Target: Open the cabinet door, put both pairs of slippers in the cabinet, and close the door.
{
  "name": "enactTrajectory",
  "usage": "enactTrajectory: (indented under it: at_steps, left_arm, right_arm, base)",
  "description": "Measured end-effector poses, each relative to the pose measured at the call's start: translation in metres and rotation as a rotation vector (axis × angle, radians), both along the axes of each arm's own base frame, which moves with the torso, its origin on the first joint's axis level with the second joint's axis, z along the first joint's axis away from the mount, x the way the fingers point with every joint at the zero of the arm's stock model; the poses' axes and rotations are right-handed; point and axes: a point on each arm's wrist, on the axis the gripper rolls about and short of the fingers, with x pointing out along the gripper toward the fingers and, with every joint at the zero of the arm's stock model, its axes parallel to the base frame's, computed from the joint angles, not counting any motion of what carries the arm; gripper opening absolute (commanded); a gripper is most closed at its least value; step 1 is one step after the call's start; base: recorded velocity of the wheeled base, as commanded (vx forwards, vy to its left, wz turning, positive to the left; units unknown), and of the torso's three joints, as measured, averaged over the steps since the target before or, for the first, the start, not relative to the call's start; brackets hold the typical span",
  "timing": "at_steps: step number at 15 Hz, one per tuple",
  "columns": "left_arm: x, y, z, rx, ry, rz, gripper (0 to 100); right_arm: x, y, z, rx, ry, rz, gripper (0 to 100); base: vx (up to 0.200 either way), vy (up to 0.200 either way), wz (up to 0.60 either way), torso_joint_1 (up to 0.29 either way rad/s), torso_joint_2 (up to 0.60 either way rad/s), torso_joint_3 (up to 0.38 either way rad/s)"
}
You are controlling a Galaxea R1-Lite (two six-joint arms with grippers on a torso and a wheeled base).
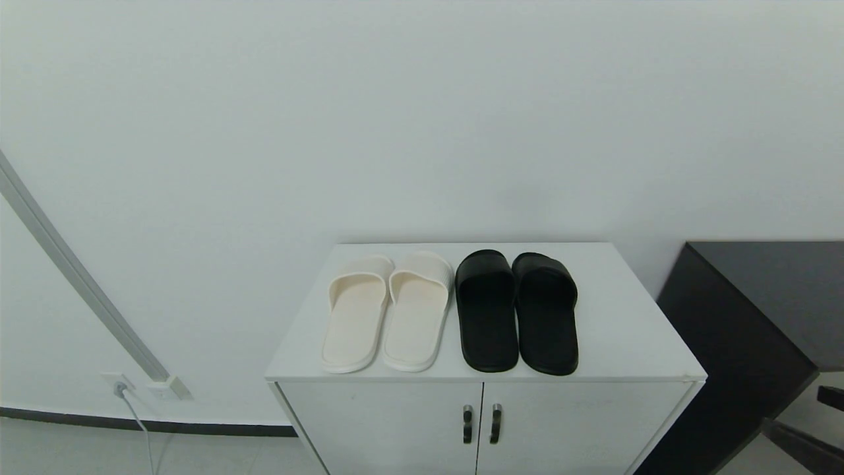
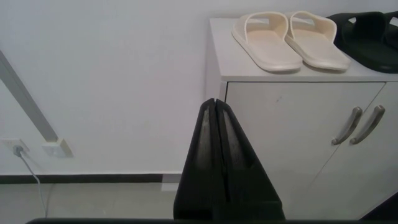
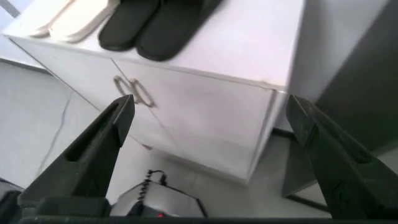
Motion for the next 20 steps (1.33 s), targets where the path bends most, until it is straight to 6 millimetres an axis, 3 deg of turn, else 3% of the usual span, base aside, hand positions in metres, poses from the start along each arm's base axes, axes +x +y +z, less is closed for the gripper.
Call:
enactTrajectory:
  at_steps: [7, 20]
  left_arm:
    - [0.000, 0.000, 0.000, -0.012, 0.000, 0.000, 0]
    - [0.000, 0.000, 0.000, -0.010, 0.000, -0.002, 0]
  right_arm:
    - [0.053, 0.070, 0.009, 0.039, 0.044, 0.024, 100]
    - [0.141, 0.168, -0.016, -0.006, 0.003, -0.202, 100]
  base:
    - [0.000, 0.000, 0.00, 0.000, 0.00, 0.000]
    - [0.000, 0.000, 0.00, 0.000, 0.00, 0.000]
